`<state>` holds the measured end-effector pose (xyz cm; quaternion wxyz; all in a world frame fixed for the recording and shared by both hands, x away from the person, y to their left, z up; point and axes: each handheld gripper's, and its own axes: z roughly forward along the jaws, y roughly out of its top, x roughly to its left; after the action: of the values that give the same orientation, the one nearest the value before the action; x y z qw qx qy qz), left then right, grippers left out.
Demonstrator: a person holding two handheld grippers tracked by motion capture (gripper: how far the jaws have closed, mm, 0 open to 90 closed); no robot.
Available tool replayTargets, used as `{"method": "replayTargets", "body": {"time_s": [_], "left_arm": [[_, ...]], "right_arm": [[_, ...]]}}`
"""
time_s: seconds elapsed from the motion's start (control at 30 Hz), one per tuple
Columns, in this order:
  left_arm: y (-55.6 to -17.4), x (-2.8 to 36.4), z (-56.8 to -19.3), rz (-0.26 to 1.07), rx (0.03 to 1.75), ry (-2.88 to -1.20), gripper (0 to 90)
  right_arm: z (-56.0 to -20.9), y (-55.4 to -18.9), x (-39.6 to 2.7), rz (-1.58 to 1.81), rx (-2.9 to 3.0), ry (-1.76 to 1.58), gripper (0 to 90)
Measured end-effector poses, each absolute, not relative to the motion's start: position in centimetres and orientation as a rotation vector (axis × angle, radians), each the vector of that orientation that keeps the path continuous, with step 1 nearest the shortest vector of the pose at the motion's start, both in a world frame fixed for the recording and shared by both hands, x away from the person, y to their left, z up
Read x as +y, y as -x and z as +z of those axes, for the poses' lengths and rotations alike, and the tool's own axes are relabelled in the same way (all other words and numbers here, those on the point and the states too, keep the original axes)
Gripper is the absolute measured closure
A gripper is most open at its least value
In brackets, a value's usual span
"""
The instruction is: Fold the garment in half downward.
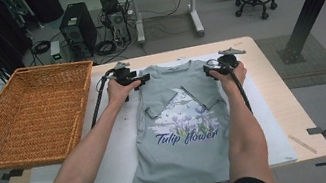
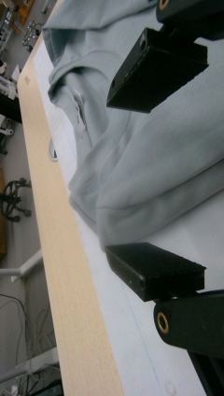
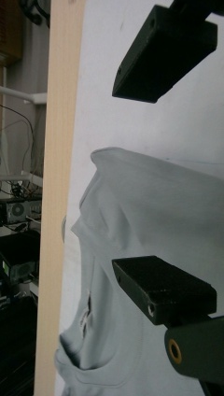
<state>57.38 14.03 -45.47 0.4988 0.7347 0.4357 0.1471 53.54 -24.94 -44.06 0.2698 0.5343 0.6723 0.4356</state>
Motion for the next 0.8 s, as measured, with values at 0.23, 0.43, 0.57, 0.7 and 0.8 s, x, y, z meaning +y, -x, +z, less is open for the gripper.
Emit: {"method": "replayTargets", "body": {"time_s": [0.23,0.43,0.57,0.7,0.8], "left_arm": [[-58.7,13.9,-46.4,0.367,1.07,-1.813,25.0],[-59.3,13.1,-46.6,0.396,1.06,-1.854,24.8],[-59.2,12.6,-46.6,0.488,1.012,-1.931,30.4],[-59.2,12.5,-46.6,0.483,0.964,-1.944,41.1],[-59.2,12.5,-46.6,0.469,0.967,-1.932,50.9]], "right_arm": [[-44.9,-55.7,-23.9,1.105,1.898,-1.432,16.0],[-45.5,-56.7,-23.1,1.008,1.962,-1.414,17.2],[-46.0,-56.8,-22.9,1.004,1.96,-1.439,17.7],[-45.9,-57.0,-22.9,0.997,1.961,-1.434,25.8],[-45.9,-56.8,-22.9,1.006,1.936,-1.433,39.4]]}}
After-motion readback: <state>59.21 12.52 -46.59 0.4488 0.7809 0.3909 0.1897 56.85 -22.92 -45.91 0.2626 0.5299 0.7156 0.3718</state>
